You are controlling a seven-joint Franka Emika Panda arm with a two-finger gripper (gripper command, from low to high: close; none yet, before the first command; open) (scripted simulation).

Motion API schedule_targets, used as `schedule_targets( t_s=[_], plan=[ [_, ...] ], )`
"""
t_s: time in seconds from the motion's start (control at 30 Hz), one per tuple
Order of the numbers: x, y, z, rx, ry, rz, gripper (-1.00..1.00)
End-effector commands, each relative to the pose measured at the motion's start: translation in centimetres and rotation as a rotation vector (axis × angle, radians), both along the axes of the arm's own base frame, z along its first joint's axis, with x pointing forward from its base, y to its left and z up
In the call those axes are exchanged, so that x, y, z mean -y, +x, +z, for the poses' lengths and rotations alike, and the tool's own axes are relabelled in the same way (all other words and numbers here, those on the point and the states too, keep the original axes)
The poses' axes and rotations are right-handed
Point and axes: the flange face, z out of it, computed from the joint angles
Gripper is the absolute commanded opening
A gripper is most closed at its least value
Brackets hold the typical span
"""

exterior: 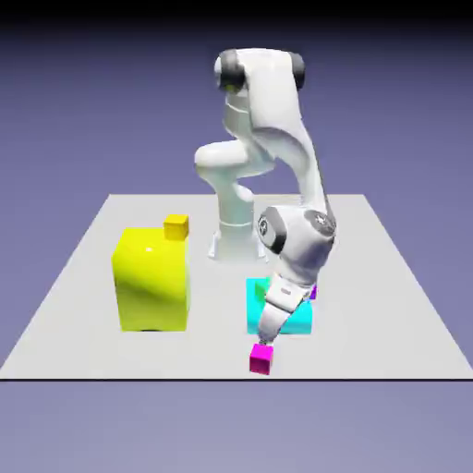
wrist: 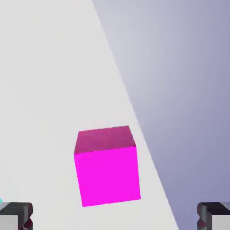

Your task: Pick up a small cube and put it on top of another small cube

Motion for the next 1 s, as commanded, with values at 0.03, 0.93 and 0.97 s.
schedule_targets(
  t_s=[0.03,0.93,0.97],
  plan=[
    [0.4,0.0,-1.7,0.000,-0.001,0.000,0.00],
    [25.5,-11.9,22.4,0.052,-0.011,-1.401,-1.00],
    [26.4,-13.2,23.3,0.046,-0.010,-1.472,-1.00]
  ],
)
